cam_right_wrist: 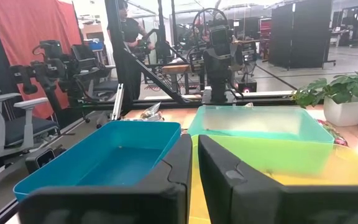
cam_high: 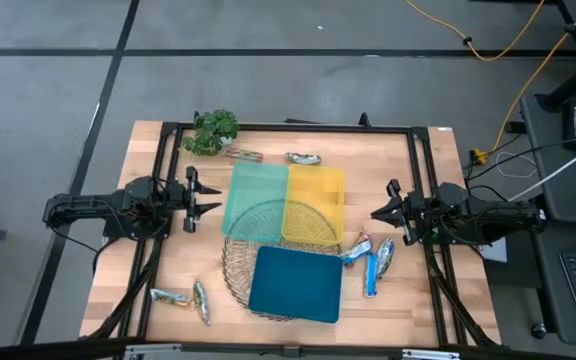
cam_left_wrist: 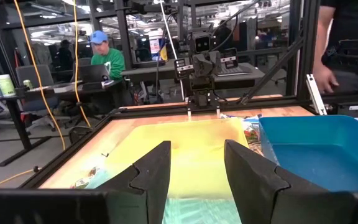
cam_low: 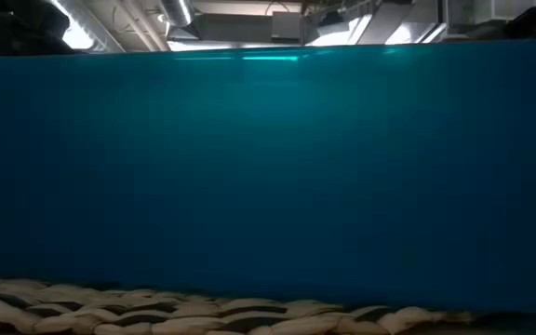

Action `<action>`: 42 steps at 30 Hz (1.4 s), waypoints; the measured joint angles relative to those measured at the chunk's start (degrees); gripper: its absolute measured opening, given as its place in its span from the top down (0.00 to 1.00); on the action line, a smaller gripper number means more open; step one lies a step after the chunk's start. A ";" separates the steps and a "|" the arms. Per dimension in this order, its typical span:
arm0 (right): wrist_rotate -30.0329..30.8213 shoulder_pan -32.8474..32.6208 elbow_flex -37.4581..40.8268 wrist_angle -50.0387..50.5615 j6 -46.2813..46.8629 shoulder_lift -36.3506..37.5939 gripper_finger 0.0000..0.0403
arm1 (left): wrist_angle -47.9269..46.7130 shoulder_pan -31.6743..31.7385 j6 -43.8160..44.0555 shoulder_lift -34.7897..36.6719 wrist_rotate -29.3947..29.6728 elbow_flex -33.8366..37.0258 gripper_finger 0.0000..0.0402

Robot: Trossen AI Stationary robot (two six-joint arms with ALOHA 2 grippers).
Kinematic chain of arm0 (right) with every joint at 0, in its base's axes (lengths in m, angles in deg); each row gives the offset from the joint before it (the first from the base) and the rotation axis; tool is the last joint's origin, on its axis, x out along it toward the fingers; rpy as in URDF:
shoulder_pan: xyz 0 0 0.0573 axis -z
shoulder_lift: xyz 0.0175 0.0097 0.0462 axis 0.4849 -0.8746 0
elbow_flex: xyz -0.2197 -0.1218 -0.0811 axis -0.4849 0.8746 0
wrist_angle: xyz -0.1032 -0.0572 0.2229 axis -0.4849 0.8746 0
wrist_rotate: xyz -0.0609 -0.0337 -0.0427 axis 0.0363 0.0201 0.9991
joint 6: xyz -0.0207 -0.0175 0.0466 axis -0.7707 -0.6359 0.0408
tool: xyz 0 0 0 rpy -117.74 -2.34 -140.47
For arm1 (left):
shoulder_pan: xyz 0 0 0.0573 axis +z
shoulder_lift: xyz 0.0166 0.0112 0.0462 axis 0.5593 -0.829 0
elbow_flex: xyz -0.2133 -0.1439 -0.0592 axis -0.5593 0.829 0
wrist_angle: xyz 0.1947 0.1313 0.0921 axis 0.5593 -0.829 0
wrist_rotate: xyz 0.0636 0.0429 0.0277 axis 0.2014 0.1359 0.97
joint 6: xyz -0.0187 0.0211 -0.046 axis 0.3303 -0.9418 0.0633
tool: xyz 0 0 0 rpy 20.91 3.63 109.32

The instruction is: Pick and place Granola Bars by type

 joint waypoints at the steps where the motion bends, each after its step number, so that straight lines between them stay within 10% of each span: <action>1: 0.00 0.01 0.00 0.00 0.12 0.00 0.92 | 0.00 -0.01 0.00 0.02 0.00 0.01 0.64; 42: 0.00 0.02 0.00 0.00 -3.00 0.00 0.92 | 0.00 -0.02 0.00 0.02 0.00 0.00 0.64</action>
